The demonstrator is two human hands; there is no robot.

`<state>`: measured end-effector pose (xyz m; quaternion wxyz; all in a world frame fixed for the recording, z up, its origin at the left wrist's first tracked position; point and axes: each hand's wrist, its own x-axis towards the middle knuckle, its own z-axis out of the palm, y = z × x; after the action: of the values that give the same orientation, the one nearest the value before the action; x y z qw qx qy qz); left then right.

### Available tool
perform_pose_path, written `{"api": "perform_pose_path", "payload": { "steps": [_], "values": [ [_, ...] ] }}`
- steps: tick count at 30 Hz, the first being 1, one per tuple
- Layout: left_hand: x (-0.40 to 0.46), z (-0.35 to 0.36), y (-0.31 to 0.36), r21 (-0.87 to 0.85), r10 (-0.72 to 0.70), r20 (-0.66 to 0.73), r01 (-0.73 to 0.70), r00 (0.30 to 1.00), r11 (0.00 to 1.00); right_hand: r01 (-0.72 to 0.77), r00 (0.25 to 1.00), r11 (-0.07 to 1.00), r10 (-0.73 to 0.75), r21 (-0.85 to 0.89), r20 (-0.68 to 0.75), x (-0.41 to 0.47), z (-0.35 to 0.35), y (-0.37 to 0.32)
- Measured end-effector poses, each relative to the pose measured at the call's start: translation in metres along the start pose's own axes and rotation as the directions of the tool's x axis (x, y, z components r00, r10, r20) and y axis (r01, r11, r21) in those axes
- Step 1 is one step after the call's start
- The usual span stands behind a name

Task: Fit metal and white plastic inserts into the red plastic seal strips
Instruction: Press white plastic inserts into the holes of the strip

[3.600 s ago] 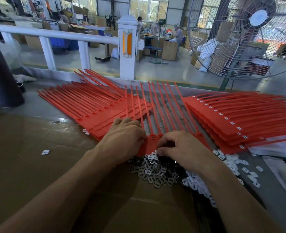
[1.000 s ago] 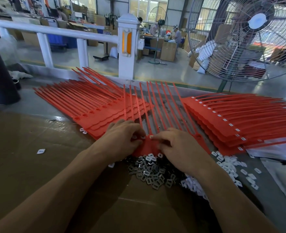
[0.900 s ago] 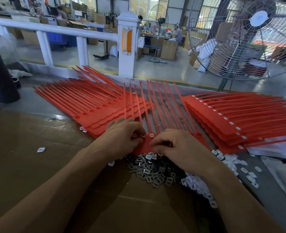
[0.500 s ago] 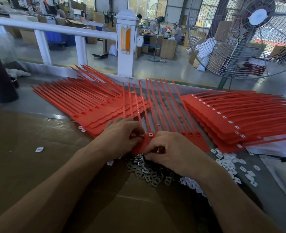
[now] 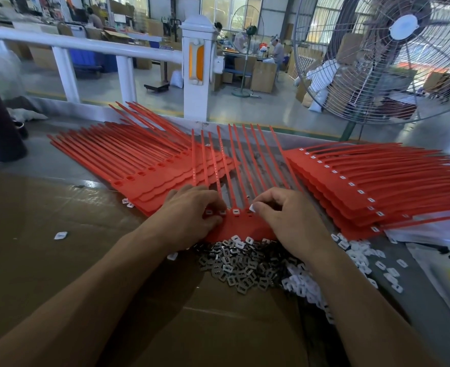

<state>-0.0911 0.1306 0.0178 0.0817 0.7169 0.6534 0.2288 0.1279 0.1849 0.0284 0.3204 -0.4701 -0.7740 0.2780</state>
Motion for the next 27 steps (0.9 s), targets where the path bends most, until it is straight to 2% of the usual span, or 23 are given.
{"api": "perform_pose_path", "payload": {
  "steps": [4,11,16,23,27],
  "values": [
    [0.000,0.000,0.000,0.003,0.006,-0.001,-0.006,1.000,1.000,-0.022,1.000,0.989,0.021,-0.145,-0.010,0.009,0.003,0.001],
    [-0.001,-0.001,0.002,0.005,0.005,-0.014,-0.005,1.000,1.000,0.037,0.999,0.944,-0.036,-0.327,0.008,0.015,0.013,-0.004],
    [0.000,-0.002,0.003,0.021,0.004,-0.004,-0.004,1.000,1.000,0.057,0.998,0.940,-0.062,-0.338,-0.003,0.013,0.013,-0.007],
    [-0.001,-0.003,0.003,0.015,-0.001,0.007,0.001,1.000,1.000,0.074,0.997,0.941,-0.066,-0.330,0.036,0.006,0.006,-0.006],
    [0.000,-0.002,0.003,0.018,0.008,-0.003,-0.008,1.000,1.000,0.093,0.995,0.919,-0.068,-0.382,0.079,0.004,0.005,-0.005]
  ]
}}
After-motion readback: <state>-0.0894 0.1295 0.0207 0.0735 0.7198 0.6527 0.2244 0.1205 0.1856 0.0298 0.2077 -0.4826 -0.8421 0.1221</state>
